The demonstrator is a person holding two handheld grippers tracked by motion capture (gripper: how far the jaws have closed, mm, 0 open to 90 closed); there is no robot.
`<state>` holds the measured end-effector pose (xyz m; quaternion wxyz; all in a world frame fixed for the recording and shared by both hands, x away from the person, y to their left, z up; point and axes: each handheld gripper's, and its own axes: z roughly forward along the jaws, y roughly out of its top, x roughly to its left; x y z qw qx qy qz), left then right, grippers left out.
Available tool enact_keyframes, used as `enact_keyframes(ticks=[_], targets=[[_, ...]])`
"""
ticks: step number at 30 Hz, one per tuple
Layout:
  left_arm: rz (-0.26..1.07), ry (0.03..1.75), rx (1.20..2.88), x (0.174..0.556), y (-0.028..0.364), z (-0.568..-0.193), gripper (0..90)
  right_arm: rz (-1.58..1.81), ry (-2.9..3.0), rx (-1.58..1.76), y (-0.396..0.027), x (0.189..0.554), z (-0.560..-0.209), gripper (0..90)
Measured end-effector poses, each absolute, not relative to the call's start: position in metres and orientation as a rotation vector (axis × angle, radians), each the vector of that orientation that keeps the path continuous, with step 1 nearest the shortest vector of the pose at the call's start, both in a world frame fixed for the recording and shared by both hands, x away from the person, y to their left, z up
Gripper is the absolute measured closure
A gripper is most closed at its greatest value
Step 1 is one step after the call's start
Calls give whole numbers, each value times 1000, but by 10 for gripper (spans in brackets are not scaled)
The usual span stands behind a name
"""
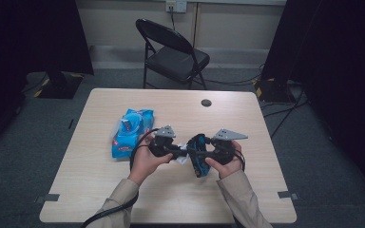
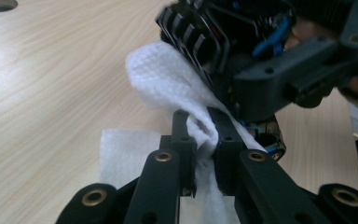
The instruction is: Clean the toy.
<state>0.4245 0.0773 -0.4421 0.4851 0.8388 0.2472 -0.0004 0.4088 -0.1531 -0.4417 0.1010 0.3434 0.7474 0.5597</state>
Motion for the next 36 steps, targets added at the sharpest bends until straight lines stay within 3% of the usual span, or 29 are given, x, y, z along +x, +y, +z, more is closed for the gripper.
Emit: enact_keyframes(ticks=[23,36], targets=[[-51,603,2116,406,65,-482,819,1691,2157,1035,-154,419,-437,258],[13,702,2117,404,112,-489,811,1673,2101,1135,-182,426,-439,258]])
